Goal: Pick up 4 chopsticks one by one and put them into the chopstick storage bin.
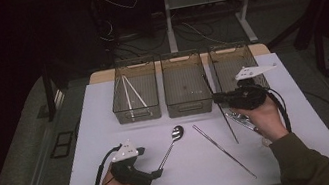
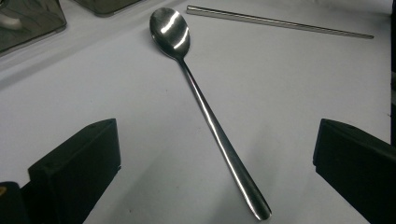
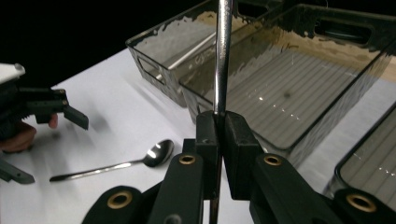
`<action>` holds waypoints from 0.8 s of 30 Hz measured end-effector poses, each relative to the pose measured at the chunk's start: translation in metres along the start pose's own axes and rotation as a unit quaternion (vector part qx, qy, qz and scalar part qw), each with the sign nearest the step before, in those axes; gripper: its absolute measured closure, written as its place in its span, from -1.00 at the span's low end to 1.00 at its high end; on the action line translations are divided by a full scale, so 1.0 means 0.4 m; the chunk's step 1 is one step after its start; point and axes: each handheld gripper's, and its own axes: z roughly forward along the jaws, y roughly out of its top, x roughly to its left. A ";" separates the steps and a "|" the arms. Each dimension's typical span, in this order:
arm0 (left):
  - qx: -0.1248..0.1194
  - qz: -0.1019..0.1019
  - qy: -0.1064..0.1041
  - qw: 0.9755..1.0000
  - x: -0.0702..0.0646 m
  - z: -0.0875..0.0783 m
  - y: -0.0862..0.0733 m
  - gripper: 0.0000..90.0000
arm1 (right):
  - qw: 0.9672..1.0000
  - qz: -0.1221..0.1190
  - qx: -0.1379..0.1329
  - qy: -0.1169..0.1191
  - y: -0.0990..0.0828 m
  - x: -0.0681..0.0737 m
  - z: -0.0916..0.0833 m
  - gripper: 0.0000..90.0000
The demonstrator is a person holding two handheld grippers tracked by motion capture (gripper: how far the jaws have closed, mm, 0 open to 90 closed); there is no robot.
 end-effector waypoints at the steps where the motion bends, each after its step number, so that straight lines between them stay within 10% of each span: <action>1: -0.001 0.000 0.001 1.000 0.000 0.000 0.000 -1.00 | 1.000 -0.001 -0.002 0.001 0.007 0.002 0.000 0.90; 24: -0.025 0.002 0.001 1.000 0.002 -0.004 0.005 -1.00 | 0.999 -0.016 -0.042 0.001 0.218 0.070 0.138 0.90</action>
